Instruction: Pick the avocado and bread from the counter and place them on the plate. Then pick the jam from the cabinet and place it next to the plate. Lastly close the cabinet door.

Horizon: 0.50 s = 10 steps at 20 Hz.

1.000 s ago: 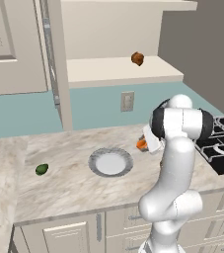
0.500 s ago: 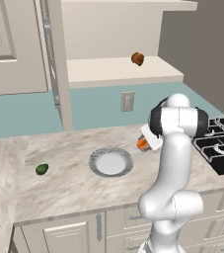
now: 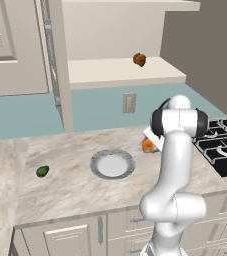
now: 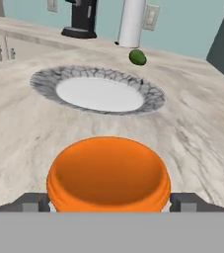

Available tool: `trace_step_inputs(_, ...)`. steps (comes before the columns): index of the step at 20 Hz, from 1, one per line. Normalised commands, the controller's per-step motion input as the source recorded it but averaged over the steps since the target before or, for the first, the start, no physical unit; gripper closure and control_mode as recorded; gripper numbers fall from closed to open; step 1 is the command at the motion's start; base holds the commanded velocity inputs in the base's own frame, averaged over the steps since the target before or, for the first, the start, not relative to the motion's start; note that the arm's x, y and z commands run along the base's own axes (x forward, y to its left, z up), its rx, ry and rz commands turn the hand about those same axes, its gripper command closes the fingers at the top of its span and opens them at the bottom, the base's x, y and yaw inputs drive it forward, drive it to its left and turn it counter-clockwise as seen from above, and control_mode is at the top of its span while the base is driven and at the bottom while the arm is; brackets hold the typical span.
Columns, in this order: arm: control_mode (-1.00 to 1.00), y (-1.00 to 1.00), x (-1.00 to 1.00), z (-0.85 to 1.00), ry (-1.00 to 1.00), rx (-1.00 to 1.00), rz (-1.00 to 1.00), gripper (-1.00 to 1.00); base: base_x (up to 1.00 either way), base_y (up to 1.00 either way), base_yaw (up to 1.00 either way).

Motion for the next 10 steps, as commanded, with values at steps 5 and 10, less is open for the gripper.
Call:
trace_step_inputs(5,-1.0,-0.48,-0.01,-0.29,0.0,0.0,0.2,-1.0,0.0,0.0,0.0)
trace_step_inputs(10,-1.0,-0.36,0.01,-0.09,0.0,0.07,0.11,-1.0,0.0,0.0,0.0)
